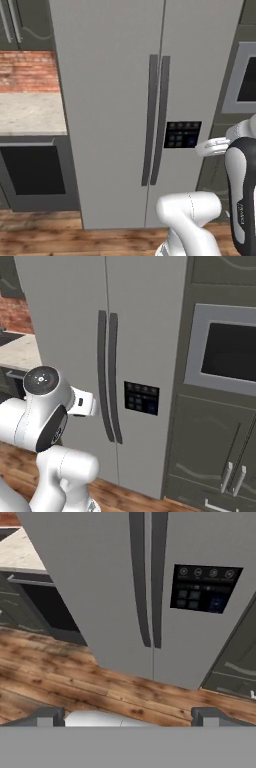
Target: Retrieve the steak from the fridge and place it on the saucepan with marinade on the stove.
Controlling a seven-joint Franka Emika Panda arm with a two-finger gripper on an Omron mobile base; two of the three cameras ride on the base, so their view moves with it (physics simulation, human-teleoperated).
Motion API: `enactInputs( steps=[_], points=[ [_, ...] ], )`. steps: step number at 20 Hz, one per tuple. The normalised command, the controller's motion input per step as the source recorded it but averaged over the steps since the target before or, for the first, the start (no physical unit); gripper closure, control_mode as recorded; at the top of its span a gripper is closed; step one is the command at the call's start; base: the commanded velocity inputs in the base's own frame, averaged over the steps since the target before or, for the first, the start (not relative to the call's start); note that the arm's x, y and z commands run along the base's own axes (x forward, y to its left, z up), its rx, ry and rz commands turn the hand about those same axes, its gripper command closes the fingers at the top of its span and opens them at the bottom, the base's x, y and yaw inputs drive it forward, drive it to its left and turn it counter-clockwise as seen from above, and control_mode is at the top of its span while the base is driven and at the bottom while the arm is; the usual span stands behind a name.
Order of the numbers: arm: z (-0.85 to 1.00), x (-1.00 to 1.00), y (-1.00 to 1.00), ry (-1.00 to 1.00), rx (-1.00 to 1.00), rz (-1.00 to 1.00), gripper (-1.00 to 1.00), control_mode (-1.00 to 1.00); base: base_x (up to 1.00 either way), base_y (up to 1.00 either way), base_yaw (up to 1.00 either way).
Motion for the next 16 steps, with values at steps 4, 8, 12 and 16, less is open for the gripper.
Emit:
enactInputs(
  steps=[4, 8, 12, 16],
  points=[
    [0.00, 0.00, 0.00, 0.00, 0.00, 0.00, -1.00, 1.00, -0.02, 0.00, 0.06],
    [0.00, 0.00, 0.00, 0.00, 0.00, 0.00, -1.00, 1.00, -0.12, -0.04, 0.03],
    [0.00, 0.00, 0.00, 0.00, 0.00, 0.00, -1.00, 1.00, -0.01, 0.00, 0.01],
    [0.00, 0.00, 0.00, 0.00, 0.00, 0.00, -1.00, 1.00, 0.00, 0.00, 0.00]
  ],
)
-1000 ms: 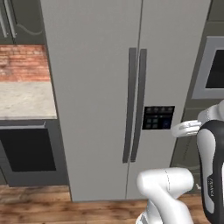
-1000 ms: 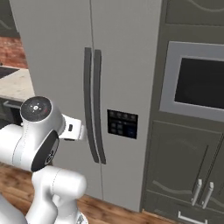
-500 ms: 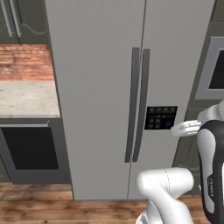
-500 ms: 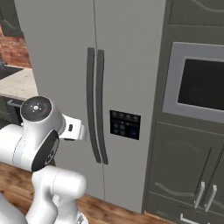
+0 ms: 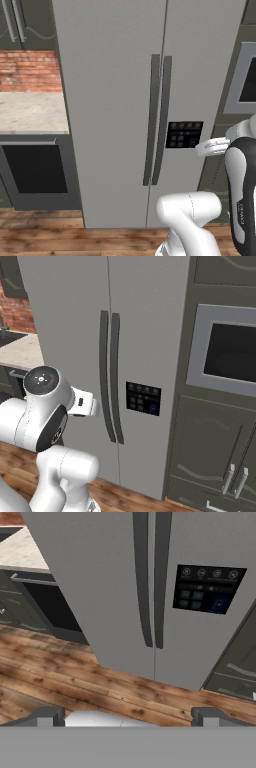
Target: Retrieve the steak from the fridge and place it on the saucepan with marinade on the stove.
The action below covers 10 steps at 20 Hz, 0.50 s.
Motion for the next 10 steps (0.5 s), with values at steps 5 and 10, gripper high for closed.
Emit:
enactInputs(
  steps=[5, 10],
  points=[
    [0.00, 0.00, 0.00, 0.00, 0.00, 0.00, -1.00, -1.00, 0.00, 0.00, 0.00],
    [0.00, 0.07, 0.10, 0.00, 0.00, 0.00, -1.00, -1.00, 0.00, 0.00, 0.00]
  ],
)
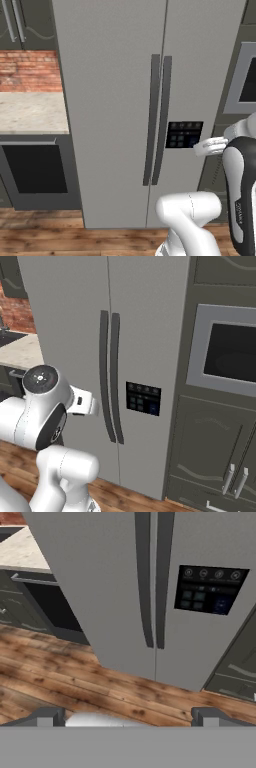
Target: Retrieve the steak from the fridge and place it on the saucepan with marinade on the stove.
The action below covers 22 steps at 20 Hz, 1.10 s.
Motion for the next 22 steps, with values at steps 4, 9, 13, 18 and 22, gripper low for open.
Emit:
enactInputs(
  steps=[4, 9, 13, 18, 22],
  points=[
    [0.00, 0.24, 0.25, 0.00, 0.00, -0.02, -1.00, -1.00, 0.00, 0.00, 0.00],
    [0.00, 0.36, 0.28, 0.00, 0.00, -0.10, -1.00, -1.00, 0.00, 0.00, 0.00],
    [0.00, 0.28, 0.26, 0.00, 0.00, -0.10, -1.00, -1.00, 0.00, 0.00, 0.00],
    [-0.09, 0.25, 0.18, 0.00, 0.00, -0.05, -1.00, -1.00, 0.00, 0.00, 0.00],
    [-0.05, 0.27, 0.09, -0.01, 0.00, -0.02, -1.00, -1.00, 0.00, 0.00, 0.00]
  ],
)
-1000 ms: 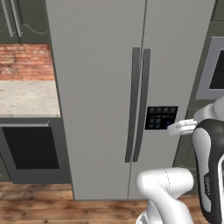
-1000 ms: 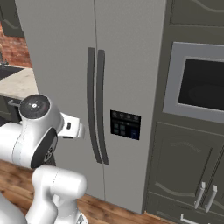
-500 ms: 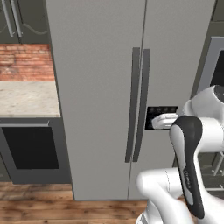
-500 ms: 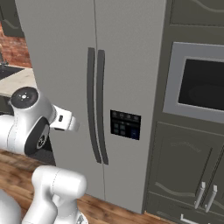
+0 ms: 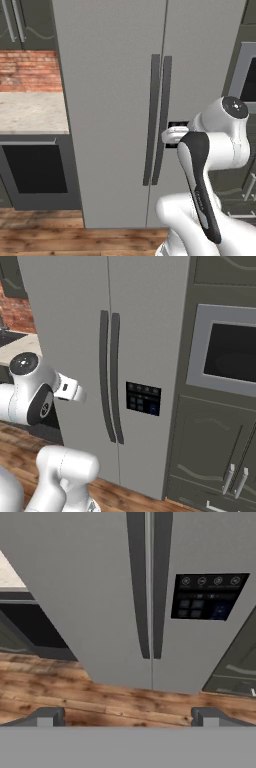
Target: Retrieve the steak from the fridge and place it on the saucepan with marinade on the stove.
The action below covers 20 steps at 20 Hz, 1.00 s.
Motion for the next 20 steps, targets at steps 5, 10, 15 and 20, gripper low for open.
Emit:
enactInputs(
  steps=[5, 10, 15, 20],
  points=[
    [-0.03, 0.32, 0.14, 0.00, 0.00, -0.04, -1.00, -1.00, 0.00, 0.00, 0.00],
    [-0.09, 0.34, 0.03, 0.00, 0.00, -0.01, -1.00, -1.00, 0.00, 0.00, 0.00],
    [-0.17, 0.46, 0.05, -0.01, 0.00, -0.03, -1.00, -1.00, 0.00, 0.00, 0.00],
    [-0.22, 0.36, 0.00, -0.03, 0.00, -0.01, -1.00, -1.00, 0.00, 0.00, 0.00]
  ],
)
